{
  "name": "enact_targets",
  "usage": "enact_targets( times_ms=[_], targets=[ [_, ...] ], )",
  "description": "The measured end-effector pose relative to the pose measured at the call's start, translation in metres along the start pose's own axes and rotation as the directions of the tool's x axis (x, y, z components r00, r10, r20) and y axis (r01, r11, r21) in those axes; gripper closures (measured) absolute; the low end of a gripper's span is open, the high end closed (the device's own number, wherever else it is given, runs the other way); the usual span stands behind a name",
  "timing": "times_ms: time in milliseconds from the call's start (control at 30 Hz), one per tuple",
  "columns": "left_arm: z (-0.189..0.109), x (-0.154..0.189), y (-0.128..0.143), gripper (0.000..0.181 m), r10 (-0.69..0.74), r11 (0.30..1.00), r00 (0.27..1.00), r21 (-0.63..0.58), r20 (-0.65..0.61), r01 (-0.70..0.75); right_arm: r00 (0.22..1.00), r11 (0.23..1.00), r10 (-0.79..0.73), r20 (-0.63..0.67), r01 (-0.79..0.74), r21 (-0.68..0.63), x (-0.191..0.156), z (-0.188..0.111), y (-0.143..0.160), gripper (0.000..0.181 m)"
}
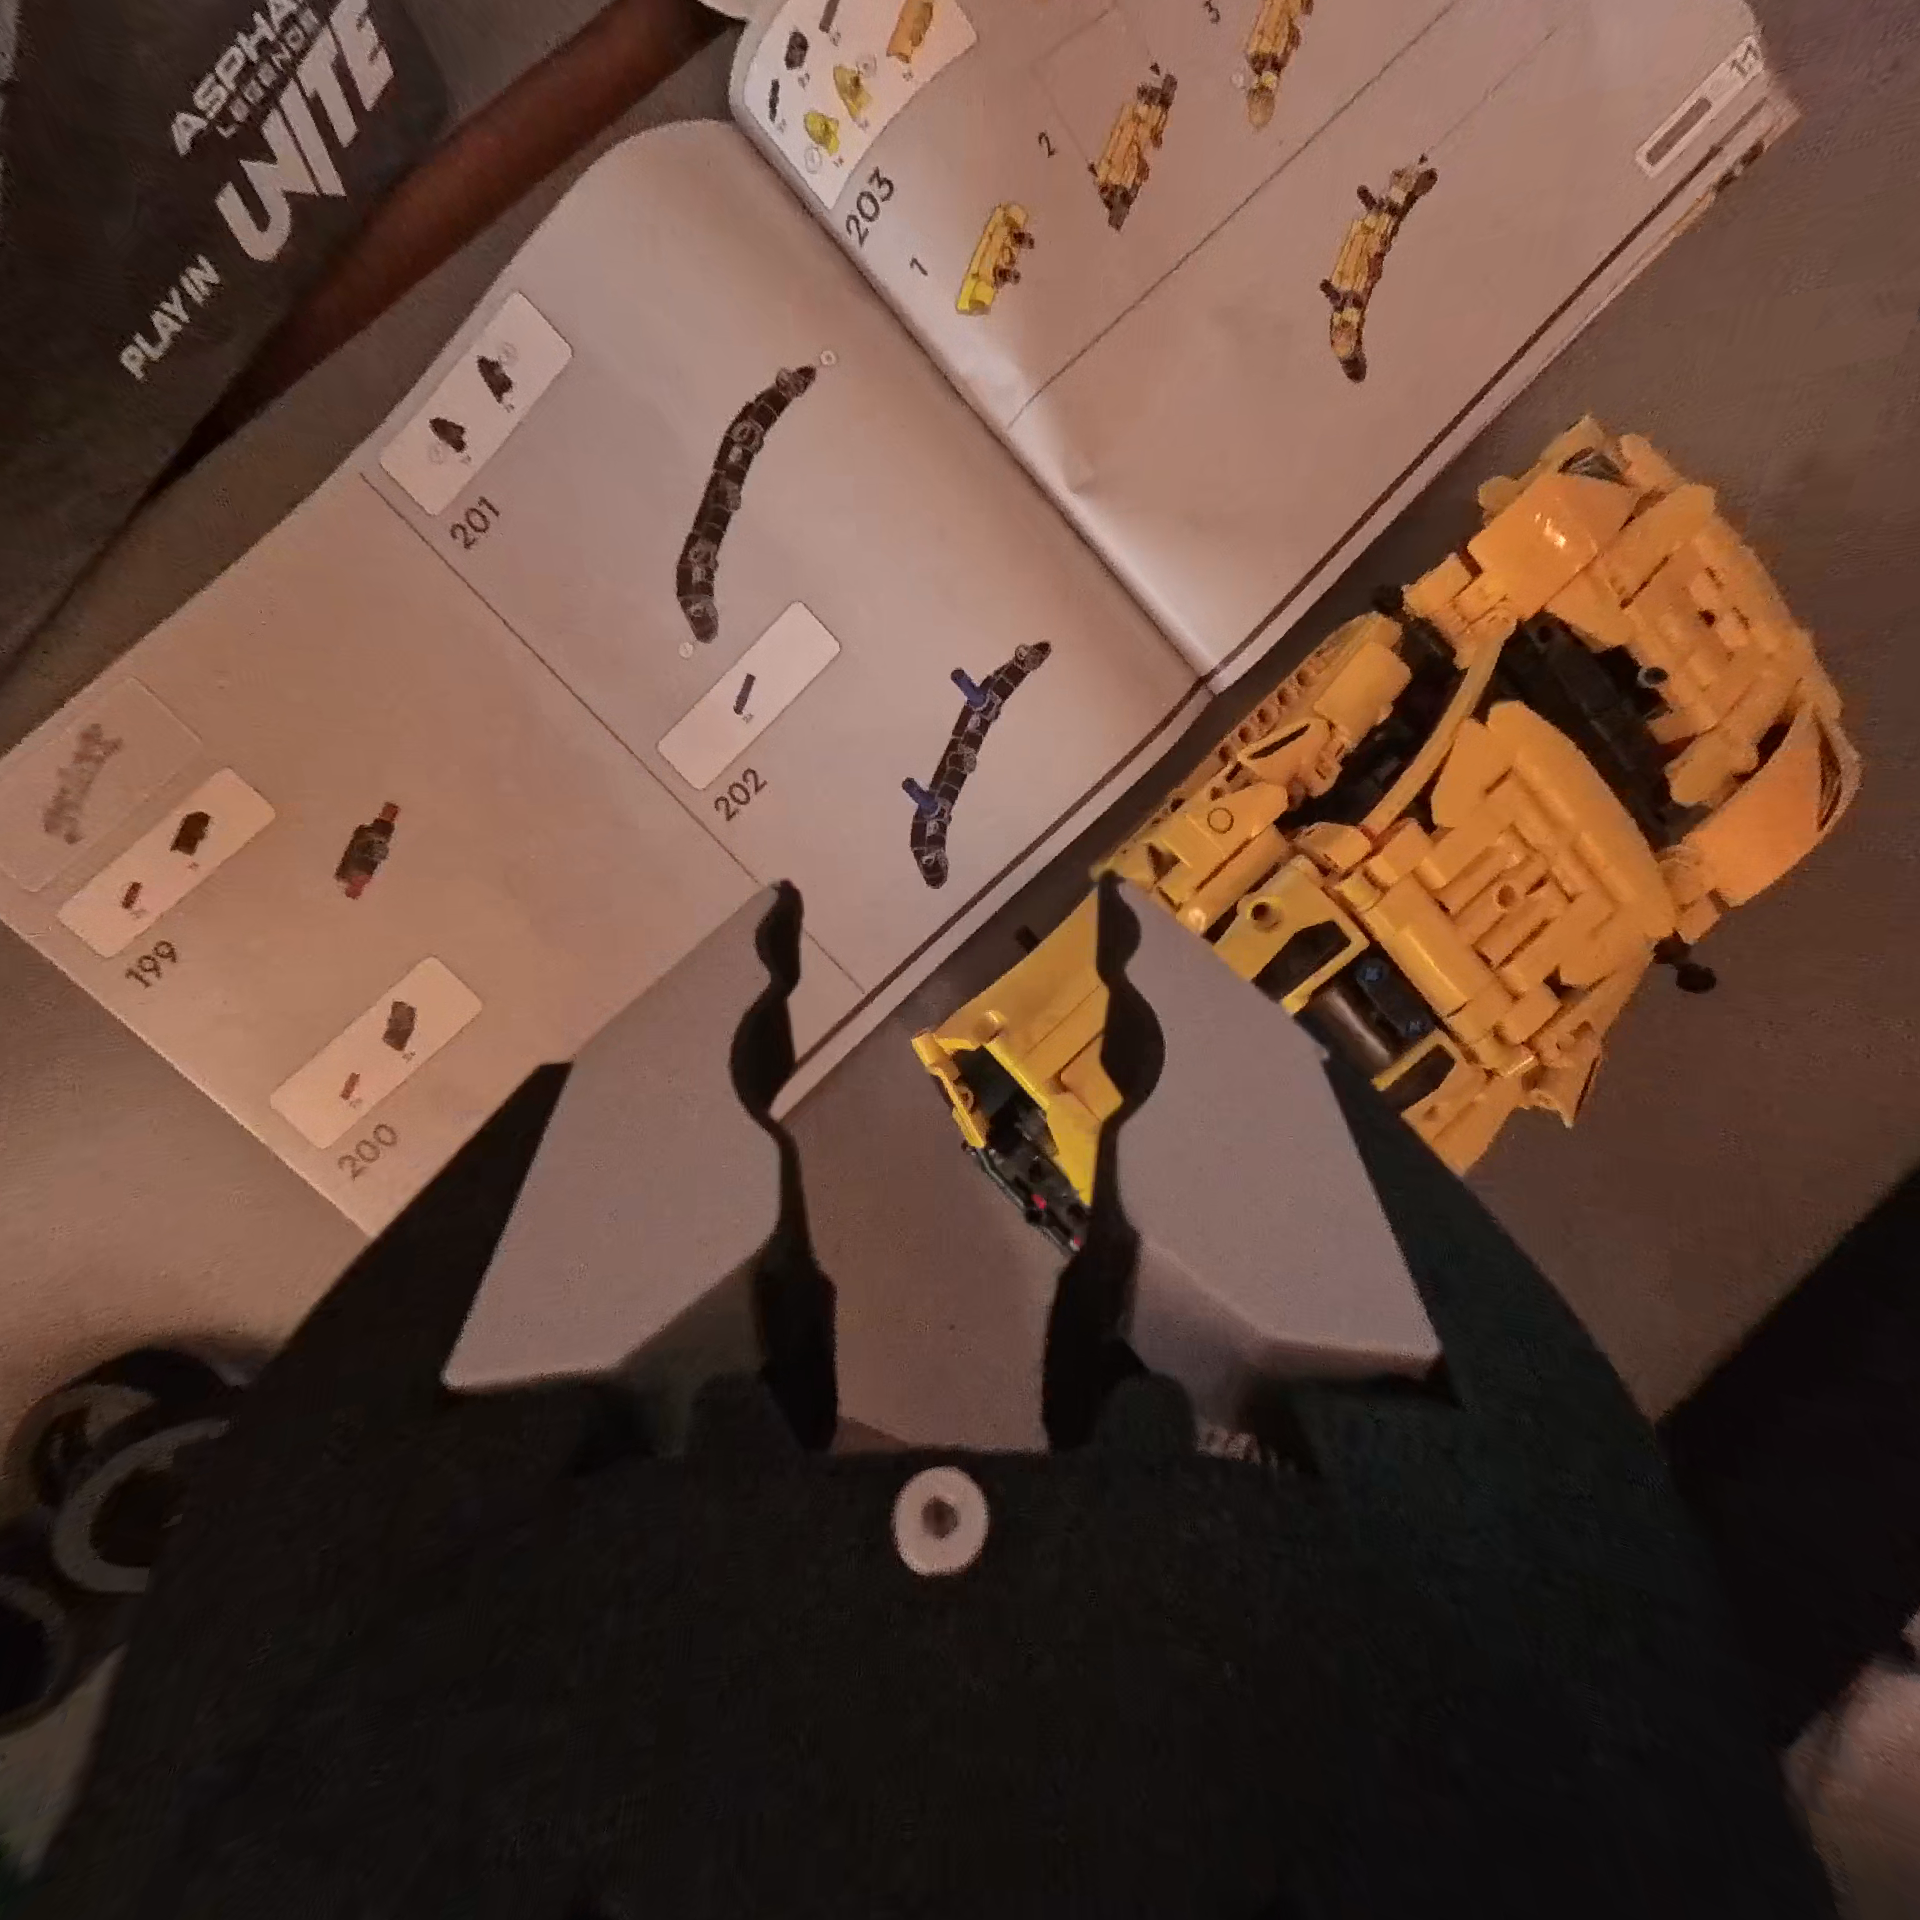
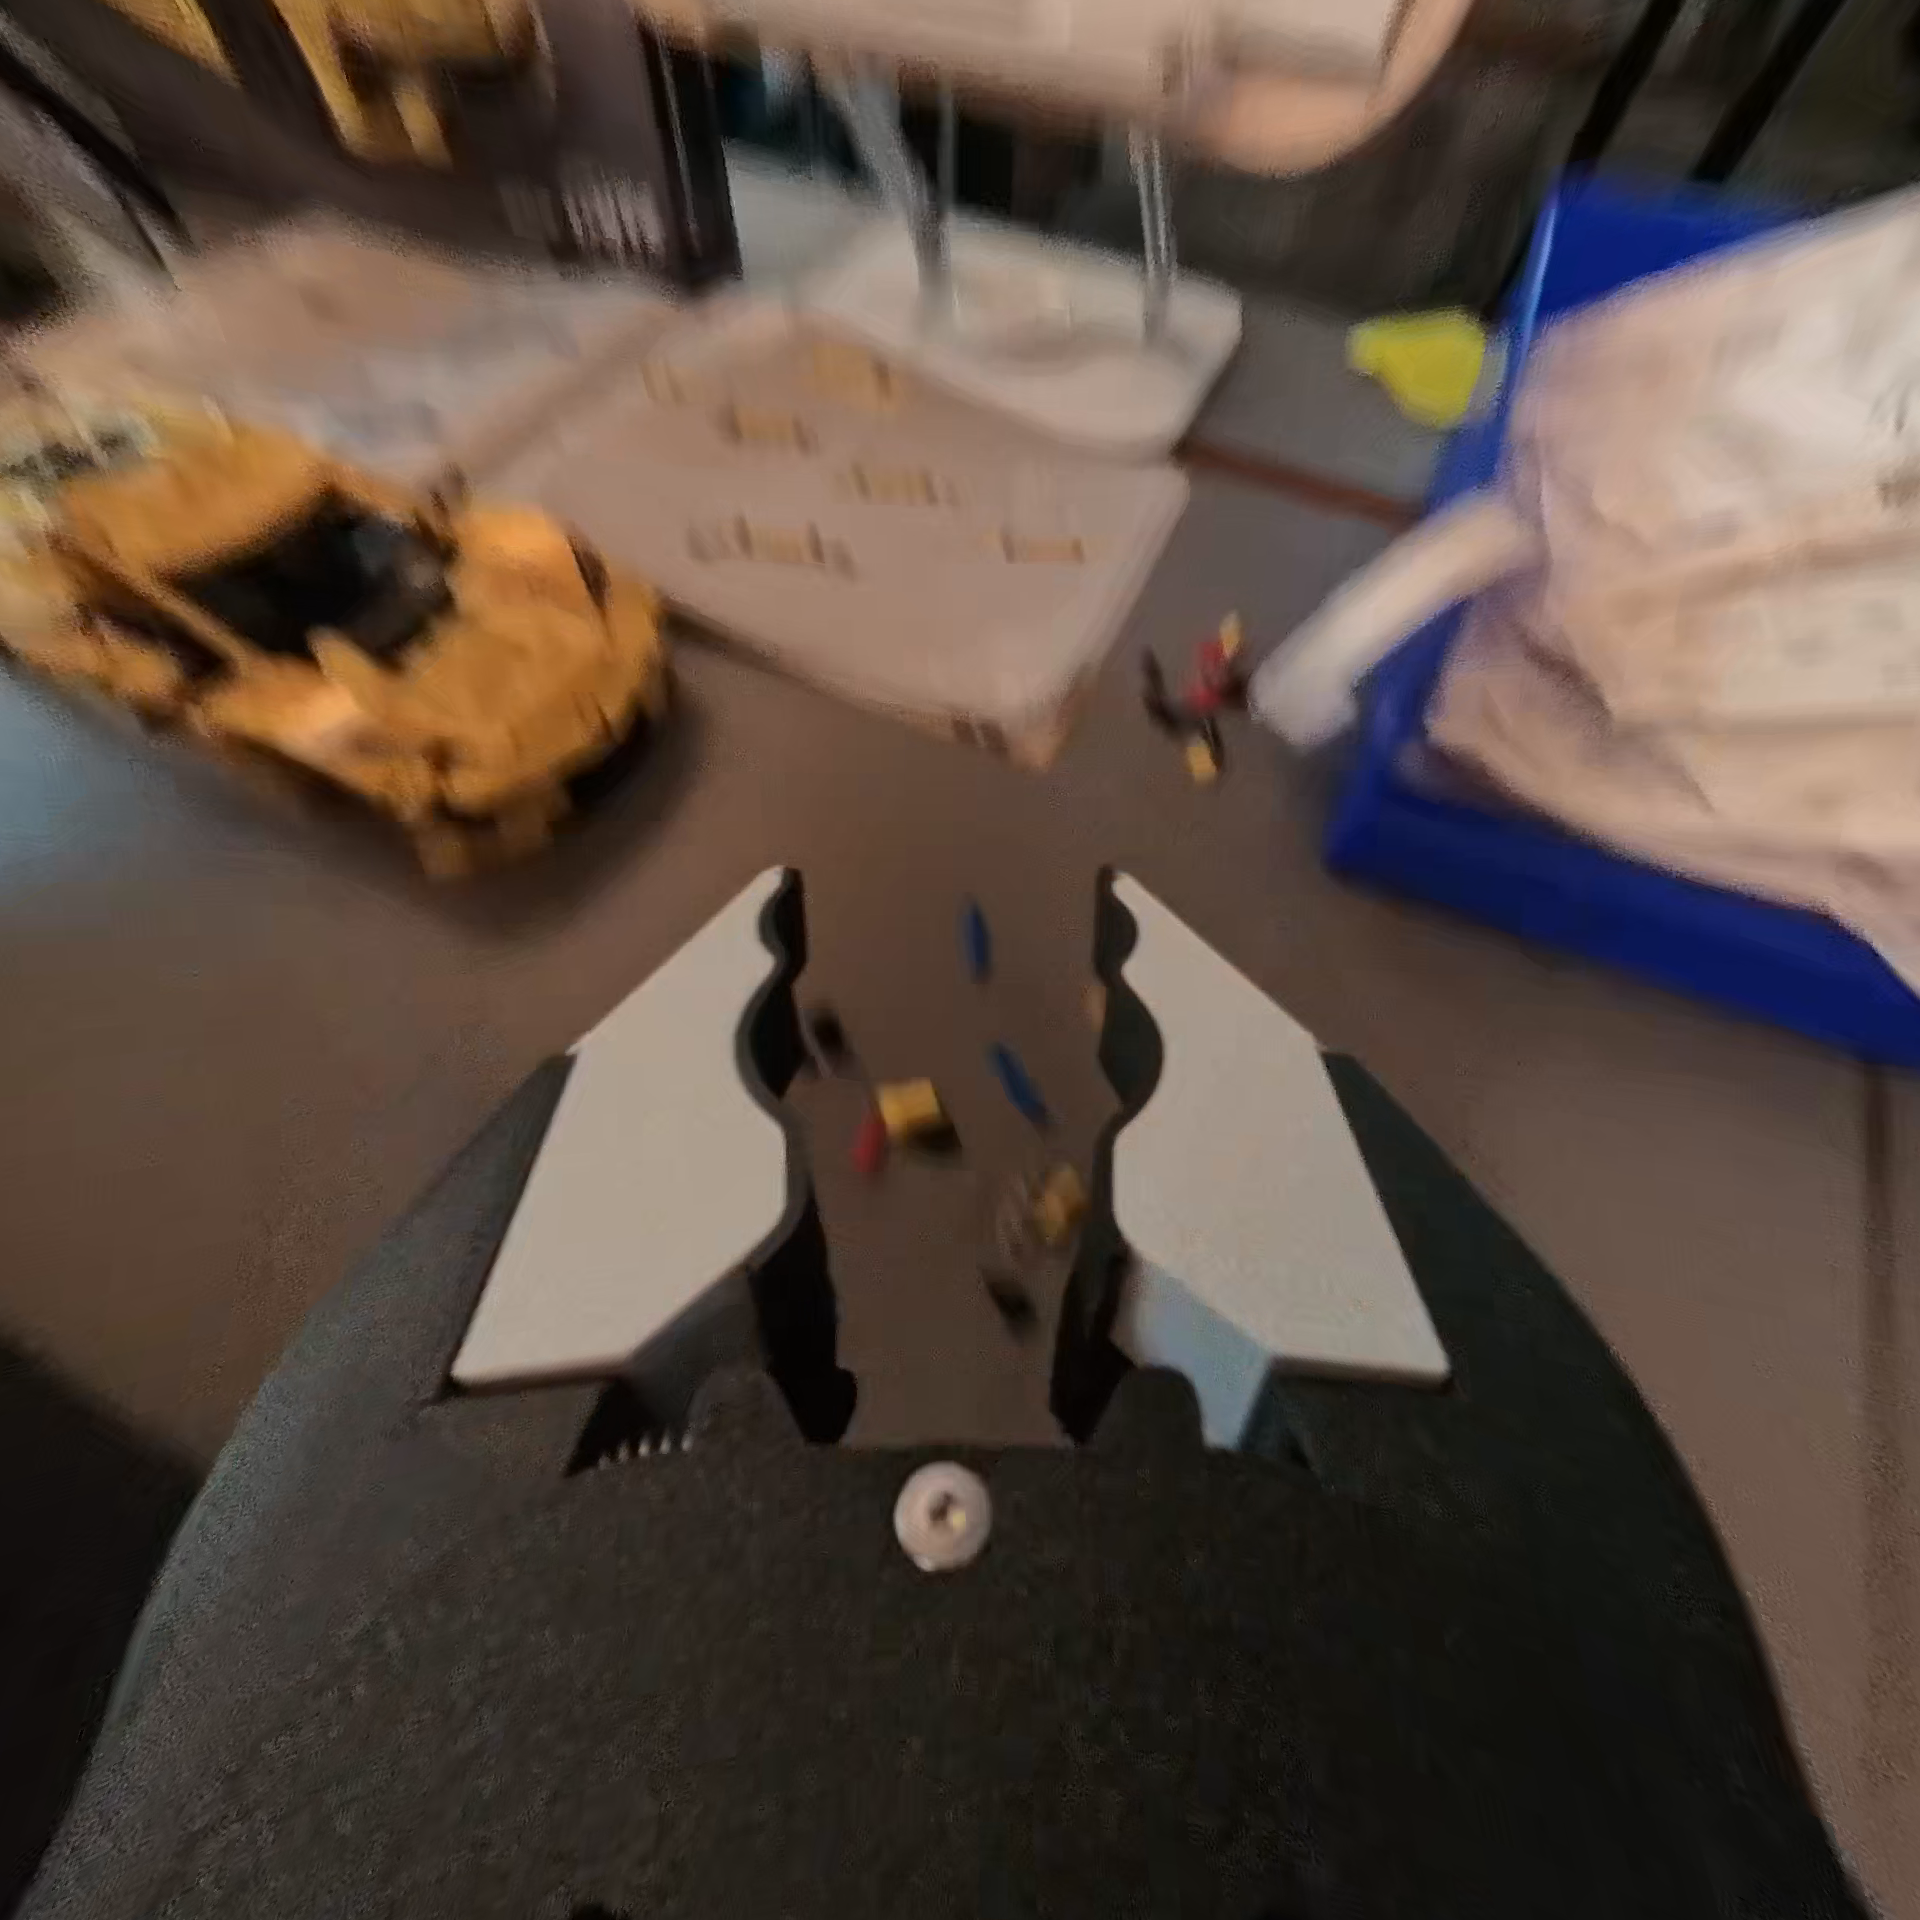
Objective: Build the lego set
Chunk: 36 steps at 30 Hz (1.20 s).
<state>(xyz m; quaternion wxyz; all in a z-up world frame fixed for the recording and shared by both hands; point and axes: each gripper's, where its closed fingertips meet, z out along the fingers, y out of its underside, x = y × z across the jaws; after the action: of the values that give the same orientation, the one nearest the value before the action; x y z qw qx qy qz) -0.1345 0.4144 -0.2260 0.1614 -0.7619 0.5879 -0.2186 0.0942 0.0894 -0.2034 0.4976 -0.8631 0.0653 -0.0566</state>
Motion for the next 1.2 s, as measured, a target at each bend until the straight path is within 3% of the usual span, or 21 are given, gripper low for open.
enact_targets(
  times_ms=[100,233,400,533,667,733,800,900,967,1067,1200],
  targets=[
    [-0.003,0.001,-0.010,0.124,-0.022,0.999,0.999,0.045,-0.025,0.023,0.999,0.978,-0.037,0.031,0.043,-0.203,0.009,-0.033,0.045,0.134],
    [0.000,-0.014,0.003,0.124,0.001,1.000,1.000,-0.001,0.021,-0.001,0.998,0.961,-0.028,0.048,0.040,-0.273,0.004,-0.047,0.076,0.139],
    [0.003,-0.003,0.001,0.124,0.030,0.999,0.999,-0.015,-0.020,-0.031,0.996,0.968,-0.091,0.013,0.092,-0.235,0.009,-0.005,0.073,0.156],
    [0.005,0.008,0.003,0.124,0.078,0.996,0.996,-0.034,-0.035,-0.080,0.987,0.939,-0.119,0.109,0.148,-0.312,0.012,0.026,0.081,0.157],
    [0.006,0.009,0.005,0.124,0.074,0.996,0.997,-0.039,-0.035,-0.075,0.977,0.908,-0.150,0.152,0.197,-0.370,0.016,0.038,0.091,0.157],
    [0.005,0.009,0.005,0.124,0.074,0.996,0.997,-0.038,-0.038,-0.076,0.970,0.909,-0.161,0.185,0.218,-0.356,0.013,0.042,0.089,0.176],
    [0.004,0.010,0.004,0.124,0.074,0.997,0.996,-0.032,-0.041,-0.075,0.967,0.897,-0.173,0.184,0.232,-0.377,0.013,0.041,0.088,0.176],
    [0.002,0.009,0.004,0.124,0.082,0.996,0.996,-0.029,-0.038,-0.083,0.939,0.918,-0.173,0.298,0.263,-0.295,-0.033,0.029,0.058,0.176],
    [0.002,0.006,0.004,0.124,0.080,0.996,0.997,-0.030,-0.025,-0.080,0.869,0.912,-0.239,0.434,0.354,-0.208,-0.100,0.025,0.040,0.176],
    [0.002,0.006,0.006,0.124,0.078,0.996,0.997,-0.036,-0.025,-0.079,0.732,0.854,-0.301,0.611,0.493,-0.169,-0.197,0.030,0.054,0.176],
    [0.004,0.006,0.007,0.124,0.083,0.996,0.996,-0.044,-0.023,-0.084,0.688,0.810,-0.337,0.643,0.560,-0.174,-0.231,0.046,0.072,0.176]
  ],
)
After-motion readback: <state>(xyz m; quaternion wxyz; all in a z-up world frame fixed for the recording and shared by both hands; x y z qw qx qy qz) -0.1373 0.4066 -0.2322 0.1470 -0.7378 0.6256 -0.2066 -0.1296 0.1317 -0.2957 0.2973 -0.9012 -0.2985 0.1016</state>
